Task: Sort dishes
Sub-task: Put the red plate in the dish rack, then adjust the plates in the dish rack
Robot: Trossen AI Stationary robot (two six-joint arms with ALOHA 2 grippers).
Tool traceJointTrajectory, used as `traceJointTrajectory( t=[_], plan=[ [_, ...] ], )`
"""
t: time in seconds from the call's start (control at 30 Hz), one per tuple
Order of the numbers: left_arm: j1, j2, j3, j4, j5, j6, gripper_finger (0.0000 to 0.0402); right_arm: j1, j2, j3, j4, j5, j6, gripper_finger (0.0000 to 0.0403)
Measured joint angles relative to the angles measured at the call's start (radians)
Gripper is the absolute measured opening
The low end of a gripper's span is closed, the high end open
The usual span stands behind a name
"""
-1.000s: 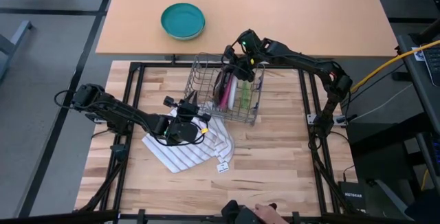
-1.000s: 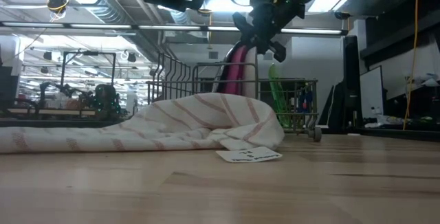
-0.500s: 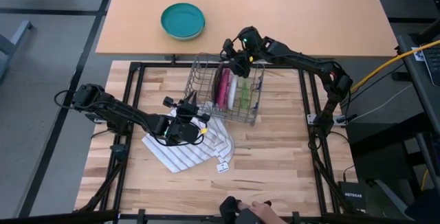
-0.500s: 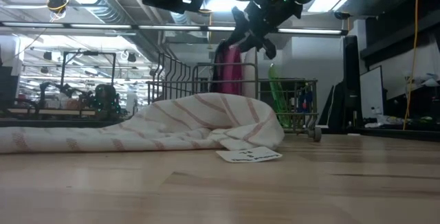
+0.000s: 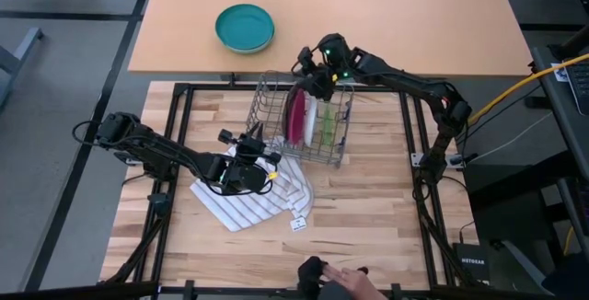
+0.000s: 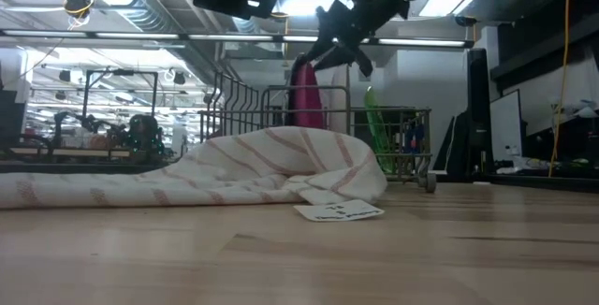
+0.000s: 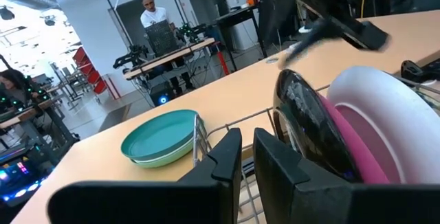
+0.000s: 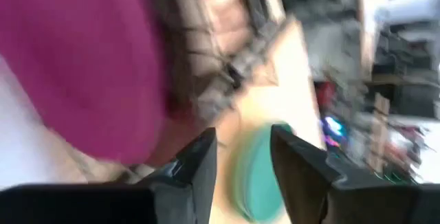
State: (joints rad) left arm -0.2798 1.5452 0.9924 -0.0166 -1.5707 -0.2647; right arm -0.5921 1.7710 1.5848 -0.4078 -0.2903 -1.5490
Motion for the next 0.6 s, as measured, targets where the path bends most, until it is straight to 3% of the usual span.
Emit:
traceJointTrajectory(
  t=[0.2, 0.33, 0.6],
  plan=[
    [-0.009, -0.04, 0.0, 0.0, 0.0, 0.043, 0.003, 0.024, -0.002, 0.127, -0.033, 0.269, 0.027, 0.0138],
    [-0.016, -0.106, 0.0, -0.004, 0.0, 0.098, 0.003, 0.039, -0.002, 0.222, -0.084, 0.382, 0.04, 0.0138],
    [-0.038, -0.316, 0.0, -0.057, 0.0, 0.228, 0.003, 0.038, -0.006, 0.475, -0.371, 0.402, 0.239, 0.0138]
  ],
)
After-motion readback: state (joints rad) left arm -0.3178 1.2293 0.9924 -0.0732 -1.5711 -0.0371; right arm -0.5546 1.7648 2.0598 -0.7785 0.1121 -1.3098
